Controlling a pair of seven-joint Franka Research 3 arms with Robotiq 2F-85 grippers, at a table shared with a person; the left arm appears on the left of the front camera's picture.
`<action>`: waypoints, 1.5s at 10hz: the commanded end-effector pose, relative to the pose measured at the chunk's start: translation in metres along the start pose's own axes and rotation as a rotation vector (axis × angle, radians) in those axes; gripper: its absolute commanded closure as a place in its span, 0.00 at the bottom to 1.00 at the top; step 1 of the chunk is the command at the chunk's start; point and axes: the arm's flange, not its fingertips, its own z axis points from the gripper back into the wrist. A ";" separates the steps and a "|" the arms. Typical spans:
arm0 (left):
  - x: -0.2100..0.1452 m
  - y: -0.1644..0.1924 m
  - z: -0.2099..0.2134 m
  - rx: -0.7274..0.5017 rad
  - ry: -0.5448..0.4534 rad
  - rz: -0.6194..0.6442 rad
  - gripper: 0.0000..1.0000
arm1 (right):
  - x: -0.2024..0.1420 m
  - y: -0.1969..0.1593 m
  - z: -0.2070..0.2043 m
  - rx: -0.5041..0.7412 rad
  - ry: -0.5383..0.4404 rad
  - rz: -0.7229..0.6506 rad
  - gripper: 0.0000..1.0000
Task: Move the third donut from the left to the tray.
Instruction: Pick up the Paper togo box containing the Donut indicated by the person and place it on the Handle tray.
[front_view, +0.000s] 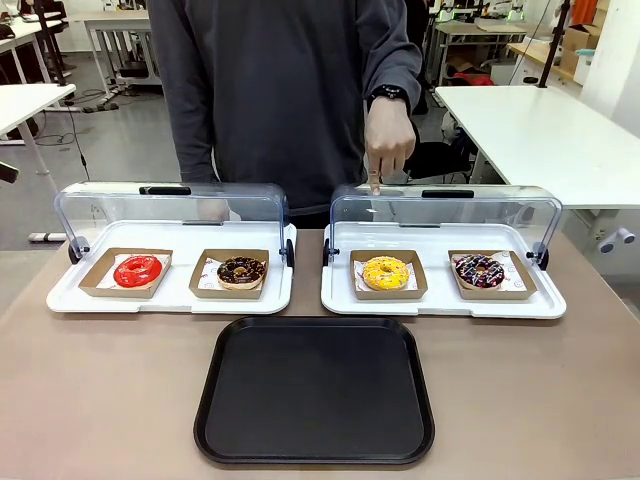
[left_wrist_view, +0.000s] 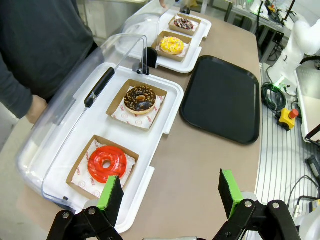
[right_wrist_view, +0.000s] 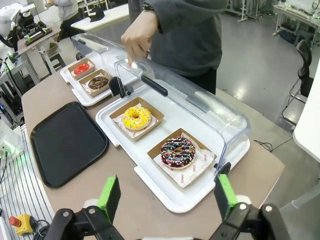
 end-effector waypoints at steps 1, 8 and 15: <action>0.001 0.000 0.001 -0.009 -0.001 -0.014 0.00 | 0.003 -0.004 -0.001 0.000 -0.026 0.024 0.00; 0.001 0.000 0.001 -0.009 -0.001 -0.014 0.00 | 0.063 0.043 -0.048 0.029 0.164 0.170 0.00; 0.001 0.000 0.001 -0.009 -0.001 -0.014 0.00 | 0.071 0.210 -0.191 0.062 0.532 0.751 0.00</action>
